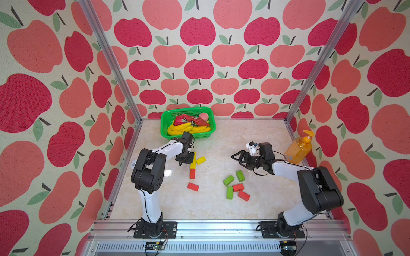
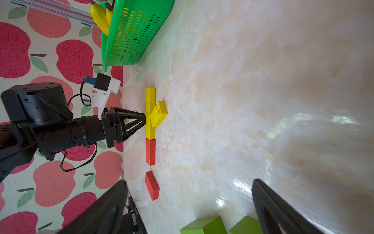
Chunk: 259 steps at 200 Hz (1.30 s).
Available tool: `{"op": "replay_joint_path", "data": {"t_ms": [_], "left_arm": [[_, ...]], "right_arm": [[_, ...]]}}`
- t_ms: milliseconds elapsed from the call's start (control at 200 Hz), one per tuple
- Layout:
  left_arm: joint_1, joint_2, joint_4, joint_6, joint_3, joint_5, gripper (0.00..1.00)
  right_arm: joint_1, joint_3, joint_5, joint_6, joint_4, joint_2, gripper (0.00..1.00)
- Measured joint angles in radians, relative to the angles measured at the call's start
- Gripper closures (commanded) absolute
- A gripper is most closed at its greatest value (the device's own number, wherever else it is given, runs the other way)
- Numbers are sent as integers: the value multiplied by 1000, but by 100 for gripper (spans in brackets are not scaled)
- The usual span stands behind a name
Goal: Assemble the letter k with building blocks
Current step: Adjust the building block at the center of the board.
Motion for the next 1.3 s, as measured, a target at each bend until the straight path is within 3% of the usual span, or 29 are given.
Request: {"op": "replay_joint_path", "data": {"t_ms": [460, 795, 1296], "left_arm": [[-5, -17, -27, -16, 2, -93, 74], [-117, -303, -21, -70, -191, -113, 74], [-126, -151, 9, -97, -181, -123, 76]], "right_arm": [[0, 0, 0, 0, 0, 0, 1], [0, 0, 0, 0, 0, 1, 1], [0, 0, 2, 0, 0, 3, 1]]}}
